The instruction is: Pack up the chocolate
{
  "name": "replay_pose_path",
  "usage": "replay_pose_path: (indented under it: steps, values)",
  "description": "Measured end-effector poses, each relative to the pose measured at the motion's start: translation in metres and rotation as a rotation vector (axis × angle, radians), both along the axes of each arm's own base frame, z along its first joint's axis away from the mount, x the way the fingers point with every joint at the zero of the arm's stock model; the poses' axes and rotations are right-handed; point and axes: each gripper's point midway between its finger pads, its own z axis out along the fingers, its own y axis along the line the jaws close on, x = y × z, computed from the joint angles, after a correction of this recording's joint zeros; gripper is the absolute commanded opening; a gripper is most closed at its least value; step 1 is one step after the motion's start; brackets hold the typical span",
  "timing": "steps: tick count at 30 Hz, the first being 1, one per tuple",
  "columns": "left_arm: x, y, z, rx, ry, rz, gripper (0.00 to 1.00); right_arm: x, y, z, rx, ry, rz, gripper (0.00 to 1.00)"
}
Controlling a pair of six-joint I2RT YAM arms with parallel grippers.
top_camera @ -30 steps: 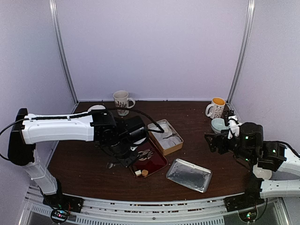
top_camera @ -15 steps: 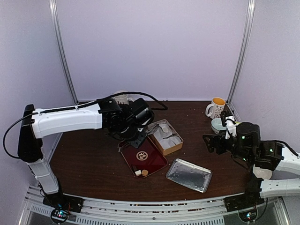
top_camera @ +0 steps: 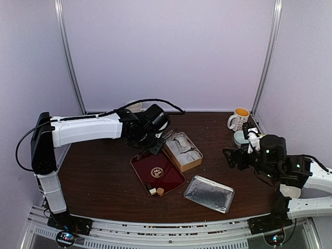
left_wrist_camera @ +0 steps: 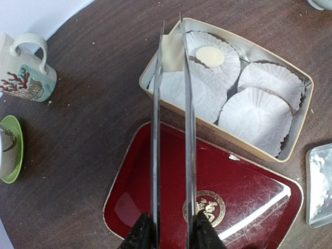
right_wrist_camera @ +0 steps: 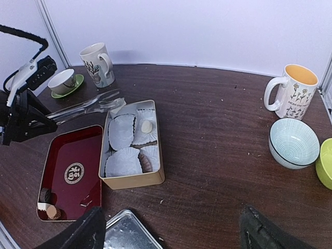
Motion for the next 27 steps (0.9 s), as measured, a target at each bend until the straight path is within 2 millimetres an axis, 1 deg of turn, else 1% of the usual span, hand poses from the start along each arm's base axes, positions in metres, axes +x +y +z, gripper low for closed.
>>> replay_pose_path:
  steps: [4,8,11,16,20,27]
  values:
    - [0.002,-0.005,-0.012,0.002,0.018,-0.013,0.27,0.000,0.000,0.000,0.000,0.001,0.000,0.89]
    - [0.002,-0.008,-0.018,-0.002,0.028,-0.021,0.27,0.000,0.000,0.000,0.000,0.001,0.001,0.89]
    - [0.002,-0.008,-0.021,0.001,0.036,-0.022,0.27,0.000,0.000,0.000,0.000,0.001,0.002,0.89]
    - [-0.002,-0.005,-0.033,0.018,0.059,-0.024,0.27,0.000,0.000,0.000,0.000,0.002,0.002,0.89]
    - [-0.005,-0.002,-0.038,0.027,0.070,-0.020,0.32,0.000,0.001,-0.002,-0.005,0.006,0.003,0.89]
    - [-0.005,-0.002,-0.039,0.025,0.074,-0.018,0.40,0.000,0.001,-0.002,-0.005,0.006,0.004,0.89]
